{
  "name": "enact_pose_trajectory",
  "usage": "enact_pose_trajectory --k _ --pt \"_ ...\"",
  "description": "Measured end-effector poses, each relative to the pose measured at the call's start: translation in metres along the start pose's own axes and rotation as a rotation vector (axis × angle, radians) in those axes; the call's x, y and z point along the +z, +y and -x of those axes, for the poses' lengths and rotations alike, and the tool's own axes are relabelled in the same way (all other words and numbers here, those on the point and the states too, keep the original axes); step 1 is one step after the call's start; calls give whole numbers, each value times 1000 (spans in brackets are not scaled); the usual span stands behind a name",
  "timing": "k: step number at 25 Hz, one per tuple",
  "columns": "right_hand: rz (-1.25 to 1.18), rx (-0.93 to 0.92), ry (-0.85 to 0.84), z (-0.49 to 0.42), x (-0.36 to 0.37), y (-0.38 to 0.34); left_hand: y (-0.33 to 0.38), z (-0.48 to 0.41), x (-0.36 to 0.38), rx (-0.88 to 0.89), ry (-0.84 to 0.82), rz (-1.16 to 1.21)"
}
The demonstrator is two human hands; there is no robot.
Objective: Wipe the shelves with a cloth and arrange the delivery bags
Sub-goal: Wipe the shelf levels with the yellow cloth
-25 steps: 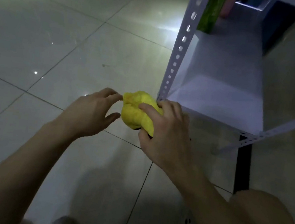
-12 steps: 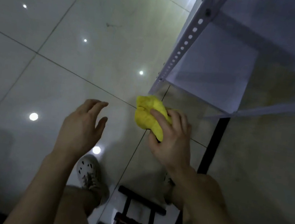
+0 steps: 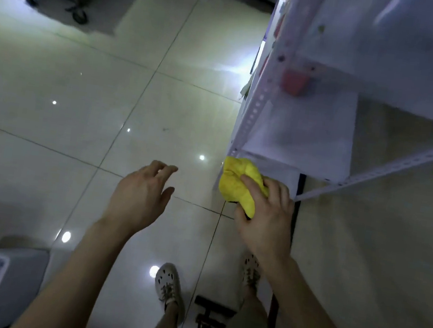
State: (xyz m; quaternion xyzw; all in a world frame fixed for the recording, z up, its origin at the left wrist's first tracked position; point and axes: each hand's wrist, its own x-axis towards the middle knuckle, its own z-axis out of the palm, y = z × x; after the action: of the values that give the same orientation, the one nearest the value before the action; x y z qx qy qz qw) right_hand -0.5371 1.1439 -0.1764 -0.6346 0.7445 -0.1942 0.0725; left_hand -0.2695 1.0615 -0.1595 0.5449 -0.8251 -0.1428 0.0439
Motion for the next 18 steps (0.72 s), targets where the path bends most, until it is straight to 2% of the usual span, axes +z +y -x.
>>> enact_pose_trajectory --k 3,9,16,18 --pt "-8 33 71 -15 -45 -28 9 -22 -48 99 64 -17" --pt "-58 53 294 -21 -117 -45 43 -66 -108 248 189 97" --pt "-39 138 557 -103 -207 3 123 -157 -185 287 502 413" --pt "-96 187 548 -149 -219 14 146 -176 -201 304 558 503"
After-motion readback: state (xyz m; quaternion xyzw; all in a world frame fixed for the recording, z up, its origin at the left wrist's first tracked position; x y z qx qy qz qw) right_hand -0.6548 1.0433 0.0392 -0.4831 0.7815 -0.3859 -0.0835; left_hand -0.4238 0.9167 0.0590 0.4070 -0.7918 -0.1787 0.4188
